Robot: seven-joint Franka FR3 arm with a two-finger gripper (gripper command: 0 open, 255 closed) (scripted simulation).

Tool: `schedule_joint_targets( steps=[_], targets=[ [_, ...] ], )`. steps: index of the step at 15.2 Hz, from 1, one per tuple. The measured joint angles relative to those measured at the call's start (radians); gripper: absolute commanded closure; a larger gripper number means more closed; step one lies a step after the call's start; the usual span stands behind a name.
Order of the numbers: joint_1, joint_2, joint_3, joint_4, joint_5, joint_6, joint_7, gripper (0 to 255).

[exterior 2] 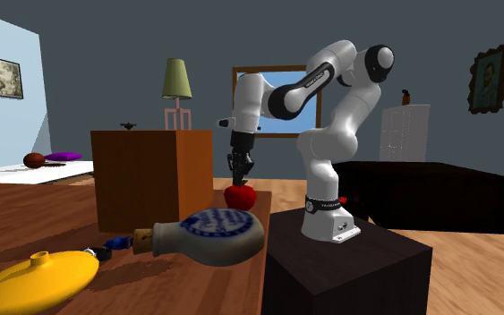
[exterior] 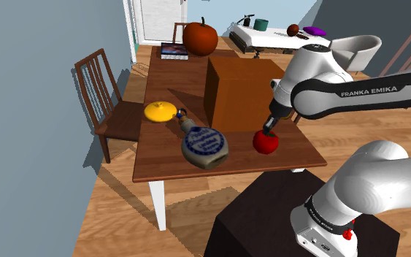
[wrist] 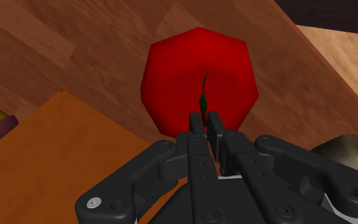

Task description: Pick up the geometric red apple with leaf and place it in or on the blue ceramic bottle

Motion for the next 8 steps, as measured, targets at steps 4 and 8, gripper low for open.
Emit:
schedule_joint_targets(
  steps=[4,8],
  targets=[
    [0.005,-0.028,0.005,0.037,0.008,-0.066,-0.001,255],
    [0.007,-0.058,0.006,0.08,0.013,-0.138,-0.008,255]
  ],
)
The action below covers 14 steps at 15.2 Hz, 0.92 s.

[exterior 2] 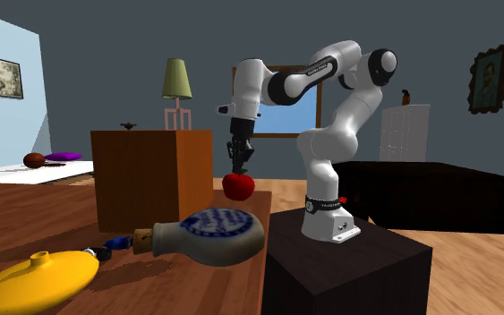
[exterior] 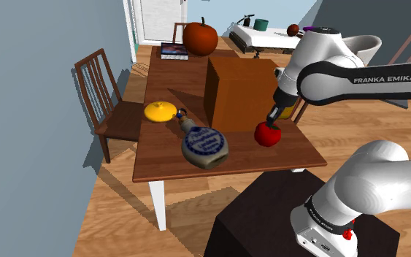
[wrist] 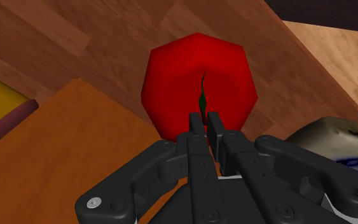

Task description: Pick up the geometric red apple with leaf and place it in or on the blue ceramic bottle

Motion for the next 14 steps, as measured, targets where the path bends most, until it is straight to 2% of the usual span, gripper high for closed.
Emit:
schedule_joint_targets(
  steps=[14],
  targets=[
    [0.009,-0.044,0.012,0.164,0.018,-0.208,-0.01,255]
  ],
)
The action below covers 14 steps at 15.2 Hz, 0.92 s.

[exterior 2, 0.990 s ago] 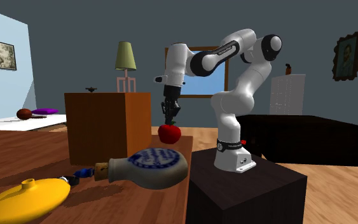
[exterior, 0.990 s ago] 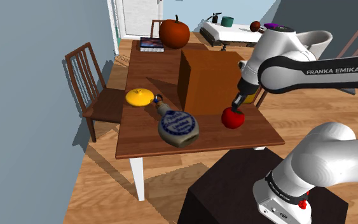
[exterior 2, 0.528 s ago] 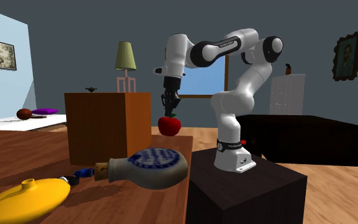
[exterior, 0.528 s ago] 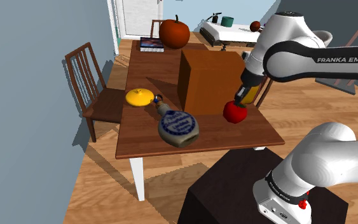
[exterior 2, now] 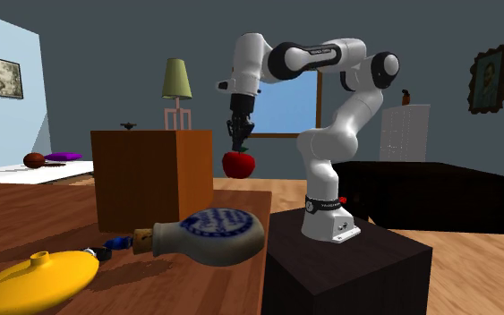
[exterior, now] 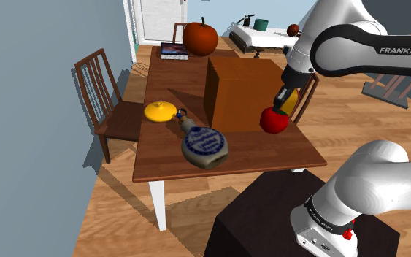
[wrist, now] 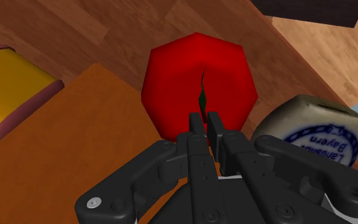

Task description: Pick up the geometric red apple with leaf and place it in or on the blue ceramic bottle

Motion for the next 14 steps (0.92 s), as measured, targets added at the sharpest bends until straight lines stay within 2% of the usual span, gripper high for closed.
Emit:
schedule_joint_targets(
  steps=[14],
  targets=[
    [0.007,0.021,0.011,0.2,0.014,-0.18,-0.008,255]
  ],
)
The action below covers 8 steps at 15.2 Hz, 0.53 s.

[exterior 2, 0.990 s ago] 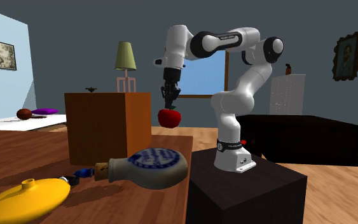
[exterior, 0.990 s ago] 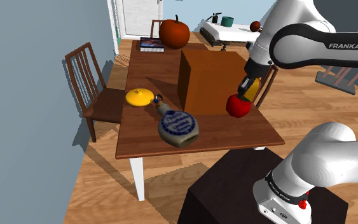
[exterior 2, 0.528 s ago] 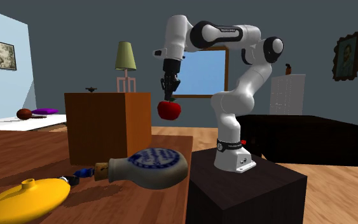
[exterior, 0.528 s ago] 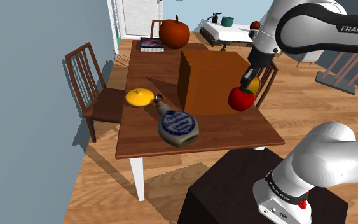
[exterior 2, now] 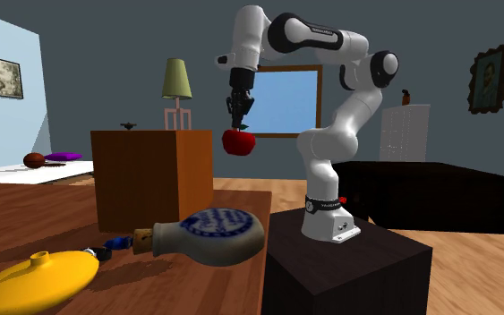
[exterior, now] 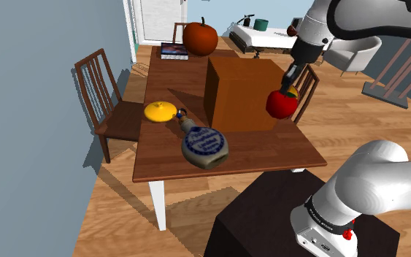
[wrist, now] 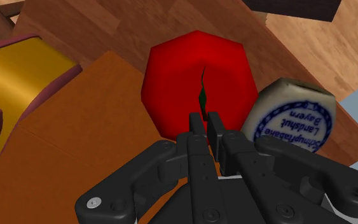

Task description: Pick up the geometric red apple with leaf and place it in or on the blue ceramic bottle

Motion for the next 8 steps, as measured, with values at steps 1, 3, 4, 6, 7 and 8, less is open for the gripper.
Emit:
schedule_joint_targets(
  steps=[1,3,4,6,7,8],
  targets=[
    [0.0,0.0,0.001,0.014,0.001,-0.014,0.0,255],
    [0.0,0.007,0.001,0.042,0.001,-0.035,-0.003,255],
    [0.001,0.008,0.002,0.055,0.003,-0.047,-0.003,255],
    [0.01,0.043,0.024,0.086,0.017,-0.045,0.02,255],
    [0.016,0.068,0.038,0.102,0.026,-0.037,0.036,255],
    [0.022,0.093,0.054,0.129,0.035,-0.04,0.052,255]
  ],
)
